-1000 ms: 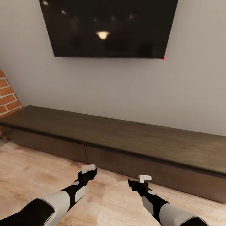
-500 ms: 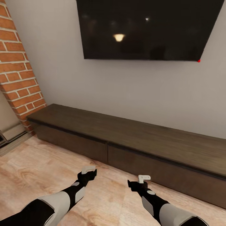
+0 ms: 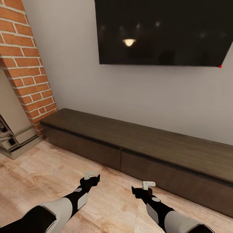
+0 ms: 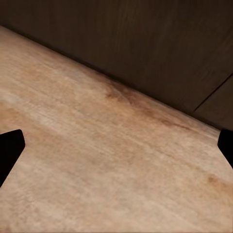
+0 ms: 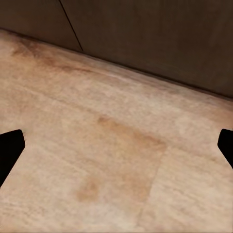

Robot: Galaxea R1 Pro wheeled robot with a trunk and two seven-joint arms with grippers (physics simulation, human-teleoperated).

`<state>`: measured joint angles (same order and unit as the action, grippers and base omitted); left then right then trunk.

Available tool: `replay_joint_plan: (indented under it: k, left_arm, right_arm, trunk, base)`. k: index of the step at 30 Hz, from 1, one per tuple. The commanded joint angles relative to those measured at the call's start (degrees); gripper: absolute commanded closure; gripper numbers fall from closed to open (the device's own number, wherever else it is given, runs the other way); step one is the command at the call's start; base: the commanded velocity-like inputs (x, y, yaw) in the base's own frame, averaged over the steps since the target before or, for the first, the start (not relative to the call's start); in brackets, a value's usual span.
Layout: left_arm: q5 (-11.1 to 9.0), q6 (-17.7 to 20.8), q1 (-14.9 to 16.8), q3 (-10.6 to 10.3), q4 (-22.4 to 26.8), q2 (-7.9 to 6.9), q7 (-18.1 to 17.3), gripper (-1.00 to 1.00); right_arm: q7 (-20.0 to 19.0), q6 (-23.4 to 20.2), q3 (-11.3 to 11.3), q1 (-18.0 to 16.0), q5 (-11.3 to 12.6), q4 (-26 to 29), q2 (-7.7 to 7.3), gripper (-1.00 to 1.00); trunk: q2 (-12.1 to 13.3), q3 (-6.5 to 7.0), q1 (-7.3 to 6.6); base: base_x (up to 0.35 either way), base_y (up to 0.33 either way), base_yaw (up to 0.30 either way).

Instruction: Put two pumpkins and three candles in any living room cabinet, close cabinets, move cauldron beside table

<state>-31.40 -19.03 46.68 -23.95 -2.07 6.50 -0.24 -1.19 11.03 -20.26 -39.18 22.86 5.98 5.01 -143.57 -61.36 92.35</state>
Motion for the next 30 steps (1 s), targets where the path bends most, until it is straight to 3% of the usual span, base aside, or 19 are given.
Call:
replay_joint_plan:
  k: [1,9,23,30]
  left_arm:
    - [-0.4,-0.3,0.1,-0.5,-0.2,0.03,0.0,-1.0]
    - [-0.4,-0.3,0.1,-0.5,-0.2,0.02,0.0,-1.0]
    - [-0.4,-0.3,0.1,-0.5,-0.2,0.0,0.0,-1.0]
    - [-0.4,-0.3,0.1,-0.5,-0.2,0.0,-0.3,-1.0]
  right_arm:
    - [-0.1,0.2,-0.4,0.0,0.6,-0.1,0.0,-1.0]
    - [-0.1,0.3,-0.4,0.2,0.6,-0.1,0.0,-1.0]
    - [-0.1,0.2,-0.4,0.2,0.6,-0.1,0.0,-1.0]
    - [-0.1,0.2,-0.4,0.2,0.7,-0.1,0.0,-1.0]
  trunk:
    - [0.0,0.04,-0.01]
    - [0.0,0.74,-0.01]
    - [0.0,1.78,-0.01]
    - [0.0,1.82,-0.01]
  base:
    - [0.0,0.005,0.075]
    - [0.068,0.108,0.075]
    - [0.151,0.26,0.07]
    - [0.048,0.309,-0.056]
